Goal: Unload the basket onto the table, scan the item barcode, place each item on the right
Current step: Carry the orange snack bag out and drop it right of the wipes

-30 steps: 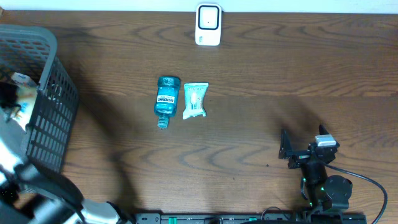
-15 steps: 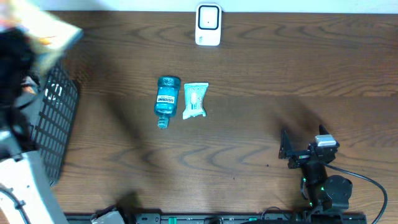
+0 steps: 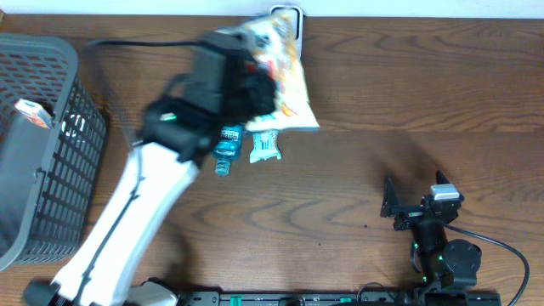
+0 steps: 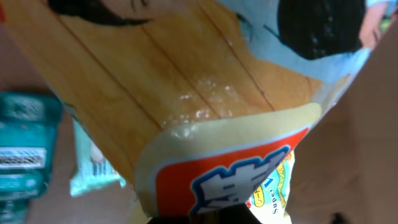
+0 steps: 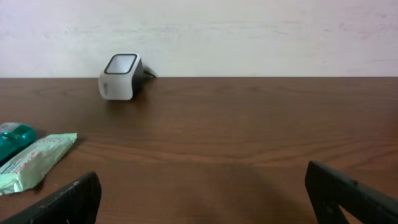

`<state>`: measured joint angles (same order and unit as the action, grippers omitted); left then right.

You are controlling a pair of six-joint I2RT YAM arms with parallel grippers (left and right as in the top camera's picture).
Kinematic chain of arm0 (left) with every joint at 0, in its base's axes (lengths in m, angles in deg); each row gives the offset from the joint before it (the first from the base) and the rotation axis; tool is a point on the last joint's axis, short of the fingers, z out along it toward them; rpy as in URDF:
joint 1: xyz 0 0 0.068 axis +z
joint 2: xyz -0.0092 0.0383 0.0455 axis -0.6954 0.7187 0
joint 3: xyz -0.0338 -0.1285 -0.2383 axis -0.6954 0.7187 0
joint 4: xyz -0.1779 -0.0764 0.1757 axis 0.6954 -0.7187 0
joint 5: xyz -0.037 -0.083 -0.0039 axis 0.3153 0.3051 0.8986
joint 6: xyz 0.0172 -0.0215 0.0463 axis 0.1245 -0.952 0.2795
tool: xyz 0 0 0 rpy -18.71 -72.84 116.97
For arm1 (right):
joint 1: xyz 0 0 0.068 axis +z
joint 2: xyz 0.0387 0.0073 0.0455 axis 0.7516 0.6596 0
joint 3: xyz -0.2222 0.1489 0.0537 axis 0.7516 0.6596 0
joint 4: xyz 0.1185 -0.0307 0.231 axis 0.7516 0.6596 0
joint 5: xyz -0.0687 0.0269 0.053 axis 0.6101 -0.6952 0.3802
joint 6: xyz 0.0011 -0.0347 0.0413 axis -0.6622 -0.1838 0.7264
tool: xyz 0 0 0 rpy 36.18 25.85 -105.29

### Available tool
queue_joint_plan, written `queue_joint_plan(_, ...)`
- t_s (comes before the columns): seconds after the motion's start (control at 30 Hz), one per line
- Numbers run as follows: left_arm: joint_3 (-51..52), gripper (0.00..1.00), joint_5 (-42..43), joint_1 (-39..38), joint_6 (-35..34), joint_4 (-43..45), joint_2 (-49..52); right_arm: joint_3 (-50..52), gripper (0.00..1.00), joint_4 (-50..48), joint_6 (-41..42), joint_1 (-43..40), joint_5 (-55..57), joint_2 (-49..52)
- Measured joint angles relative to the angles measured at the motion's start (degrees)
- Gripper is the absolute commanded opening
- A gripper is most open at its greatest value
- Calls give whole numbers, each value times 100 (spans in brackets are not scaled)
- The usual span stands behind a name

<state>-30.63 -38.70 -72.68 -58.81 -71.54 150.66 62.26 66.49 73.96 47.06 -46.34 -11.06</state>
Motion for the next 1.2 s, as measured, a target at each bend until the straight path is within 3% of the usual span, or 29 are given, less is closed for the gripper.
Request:
queue_joint_plan(0.17,0,7,-505,-623,-79,9,1119,0,99,0,0,0,0,0)
queue_joint_plan(0.43,2,7,-702,-946,-369,66,2833,0,99,0,0,0,0,0)
queue_joint_plan(0.47,2,14,-706,-975,-374,66,2966,0,99,0,-2,0,0,0)
queue_joint_plan(0.5,2,42,-719,-1008,-372,68,3073,0,99,0,0,0,0,0)
queue_joint_plan(0.57,2,82,-721,-1058,-389,66,3150,0,99,0,0,0,0,0)
queue_joint_plan(0.6,2,98,-719,-1084,-391,70,3150,0,99,0,-2,0,0,0)
queue_joint_plan(0.77,-22,98,-721,-1088,-168,20,2723,0,99,0,0,0,-2,0)
queue_joint_plan(0.97,-546,98,-879,-573,391,-223,1248,0,99,0,0,0,0,0)
queue_joint_plan(1.2,-824,98,-1655,1517,616,-365,-861,0,99,0,0,0,2,0)
